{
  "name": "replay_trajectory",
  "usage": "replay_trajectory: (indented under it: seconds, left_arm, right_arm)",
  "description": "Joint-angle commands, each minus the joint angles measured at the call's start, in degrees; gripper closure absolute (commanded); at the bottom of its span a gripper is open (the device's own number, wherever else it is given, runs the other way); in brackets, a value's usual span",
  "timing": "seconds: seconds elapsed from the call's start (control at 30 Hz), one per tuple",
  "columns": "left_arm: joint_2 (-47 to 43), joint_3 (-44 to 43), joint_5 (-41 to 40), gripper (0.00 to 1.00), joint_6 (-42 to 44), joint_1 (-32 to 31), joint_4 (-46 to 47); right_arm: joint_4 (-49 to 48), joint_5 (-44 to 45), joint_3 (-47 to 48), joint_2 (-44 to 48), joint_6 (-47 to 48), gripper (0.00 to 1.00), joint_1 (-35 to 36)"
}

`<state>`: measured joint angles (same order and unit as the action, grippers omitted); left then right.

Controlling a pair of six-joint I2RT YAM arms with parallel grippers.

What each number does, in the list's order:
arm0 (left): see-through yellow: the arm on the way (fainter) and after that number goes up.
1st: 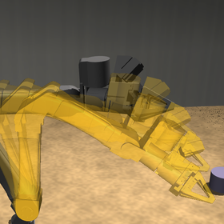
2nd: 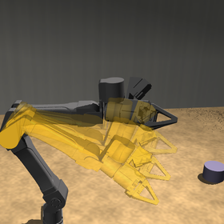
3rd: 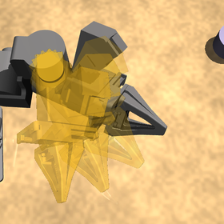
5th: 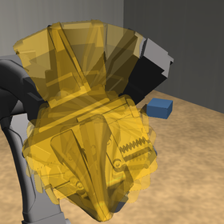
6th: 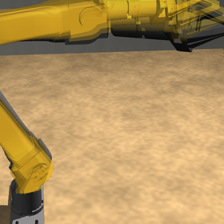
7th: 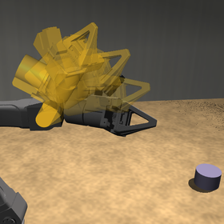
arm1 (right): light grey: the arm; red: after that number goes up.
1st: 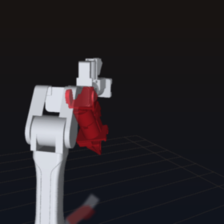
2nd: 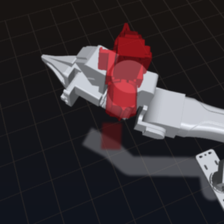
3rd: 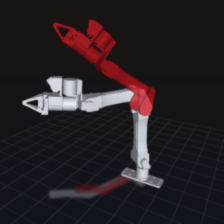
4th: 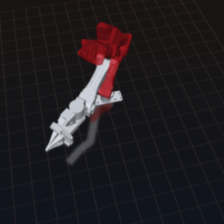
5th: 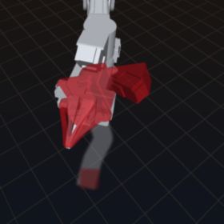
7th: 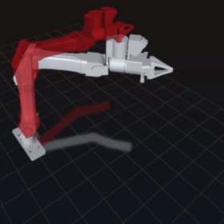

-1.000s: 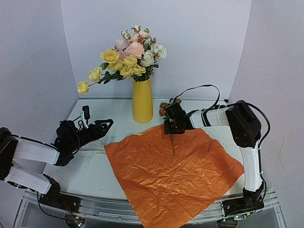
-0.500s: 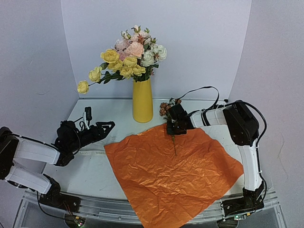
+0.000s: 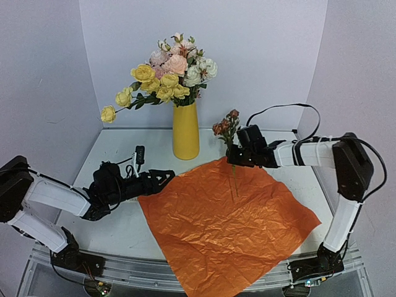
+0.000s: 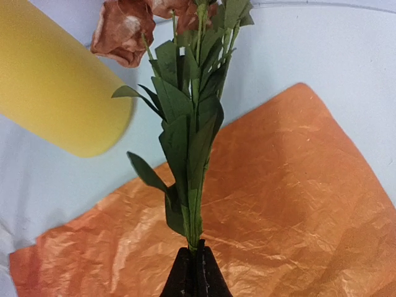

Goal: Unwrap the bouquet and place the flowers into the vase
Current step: Pick up the fake flower from the wrapping paper.

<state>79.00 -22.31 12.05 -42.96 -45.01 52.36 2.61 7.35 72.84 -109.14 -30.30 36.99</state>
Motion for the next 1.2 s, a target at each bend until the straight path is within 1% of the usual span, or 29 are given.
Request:
replay_trajectory:
  seconds: [0.0, 0.03, 0.1, 0.23, 0.27, 0.3, 0.47, 0.63, 0.77, 1.0, 1.17]
  left_arm:
    - [3.72, -5.28, -6.93, 0.21, 1.25, -5.02, 0.51]
    - [3.97, -5.68, -7.08, 0.21, 1.31, -5.79, 0.49]
    - [6.78, -9.0, -6.81, 0.21, 1.32, -8.81, 0.53]
    - [12.63, -16.14, -5.33, 0.2, 1.4, -12.8, 0.5]
    - [13.13, -17.23, -5.18, 0.2, 1.44, -13.28, 0.47]
    - [15.5, -19.59, -4.14, 0.21, 1.55, -14.17, 0.46]
    - [22.35, -27.72, 0.03, 0.24, 1.09, -15.26, 0.54]
    - [27.4, -32.69, 2.74, 0.27, 0.13, -15.67, 0.48]
    - [29.55, -34.55, 3.37, 0.27, 0.13, -16.13, 0.4]
    - [31.27, -36.08, 4.77, 0.26, -0.5, -16.6, 0.4]
    - [32.15, -37.36, 6.0, 0.26, -0.46, -16.61, 0.34]
  right_arm:
    - [-12.65, -2.0, -9.46, 13.02, -7.91, 1.0, 0.05]
    - [-13.48, -2.7, -10.81, 13.71, -8.32, 1.0, 0.06]
    - [-20.02, -5.72, -16.91, 19.55, -11.21, 1.0, 0.14]
    - [-29.87, -8.2, -25.41, 26.44, -15.93, 1.0, 0.29]
    - [-30.52, -8.35, -26.01, 27.38, -16.24, 1.0, 0.32]
    - [-33.33, -8.74, -28.45, 29.28, -17.77, 1.0, 0.44]
    - [-39.1, -10.53, -33.35, 35.34, -19.69, 1.0, 1.2]
    - [-41.07, -11.62, -35.57, 38.82, -20.97, 1.0, 2.23]
    - [-41.02, -13.19, -35.24, 38.93, -21.57, 1.0, 2.88]
    - [-42.93, -13.88, -35.75, 38.99, -22.72, 1.0, 4.15]
    - [-43.79, -12.47, -37.14, 40.0, -23.43, 1.0, 5.21]
